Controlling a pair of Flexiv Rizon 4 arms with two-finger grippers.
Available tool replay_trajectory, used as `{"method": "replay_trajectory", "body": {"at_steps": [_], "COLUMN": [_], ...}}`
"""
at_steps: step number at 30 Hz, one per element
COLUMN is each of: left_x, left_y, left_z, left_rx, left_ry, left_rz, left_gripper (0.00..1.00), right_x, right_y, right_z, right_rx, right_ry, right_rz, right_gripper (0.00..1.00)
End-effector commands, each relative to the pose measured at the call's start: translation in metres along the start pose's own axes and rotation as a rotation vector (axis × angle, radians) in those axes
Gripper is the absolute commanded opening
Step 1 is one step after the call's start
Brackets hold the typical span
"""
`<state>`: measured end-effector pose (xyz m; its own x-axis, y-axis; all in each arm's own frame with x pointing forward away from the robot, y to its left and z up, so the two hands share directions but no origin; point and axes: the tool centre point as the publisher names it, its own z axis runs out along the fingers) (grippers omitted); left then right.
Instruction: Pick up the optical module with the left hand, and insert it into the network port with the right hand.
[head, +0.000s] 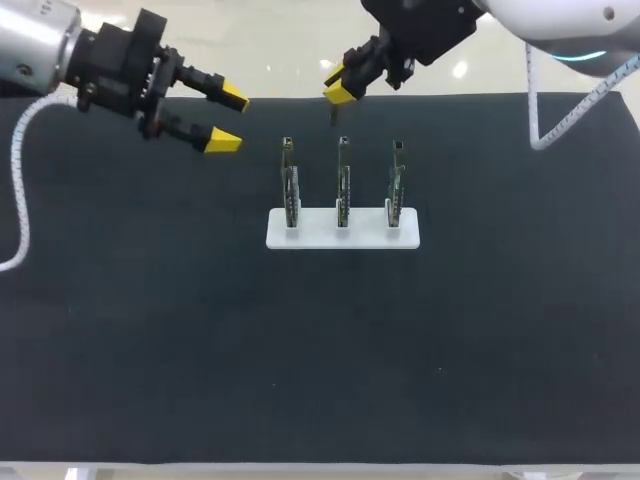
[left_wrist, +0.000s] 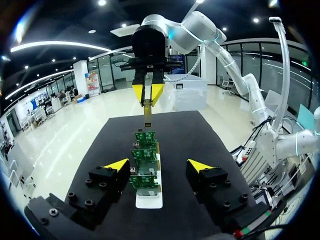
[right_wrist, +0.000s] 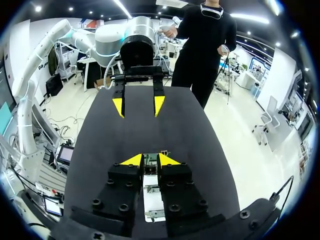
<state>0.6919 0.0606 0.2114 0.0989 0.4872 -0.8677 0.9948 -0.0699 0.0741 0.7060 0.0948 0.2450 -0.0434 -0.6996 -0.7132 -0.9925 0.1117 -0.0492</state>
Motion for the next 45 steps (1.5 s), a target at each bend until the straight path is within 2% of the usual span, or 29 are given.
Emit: {"method": "replay_trajectory", "body": {"at_steps": [1, 9, 18, 26, 36, 45], "left_x": [-0.001, -0.001, -0.001, -0.001, -0.001, -0.001], "left_y": [0.002, 0.002, 0.002, 0.002, 0.002, 0.002], "left_z": [-0.009, -0.009, -0.009, -0.009, -0.009, -0.009], "left_rx": [0.025, 0.025, 0.025, 0.025, 0.025, 0.025], "left_ry": [0.004, 0.004, 0.004, 0.004, 0.004, 0.004], "left_rz": [0.002, 0.002, 0.002, 0.002, 0.002, 0.002], "left_gripper": [1.0, 1.0, 1.0, 1.0, 1.0, 1.0], "right_x": [-0.002, 0.003, 0.029, 0.051, 0.076, 0.088], "right_y": [-0.004, -0.014, -0.032, -0.039, -0.043, -0.039], "right_z": [0.0, -0.007, -0.02, -0.029, -0.022, -0.016], "right_rx": [-0.008, -0.04, -0.09, -0.136, -0.148, -0.14], "right_ry": [0.002, 0.021, 0.038, 0.041, 0.077, 0.075], "right_rz": [-0.002, -0.029, -0.098, -0.096, -0.094, -0.086], "right_gripper": [0.0, 0.0, 0.0, 0.0, 0.0, 0.0]}}
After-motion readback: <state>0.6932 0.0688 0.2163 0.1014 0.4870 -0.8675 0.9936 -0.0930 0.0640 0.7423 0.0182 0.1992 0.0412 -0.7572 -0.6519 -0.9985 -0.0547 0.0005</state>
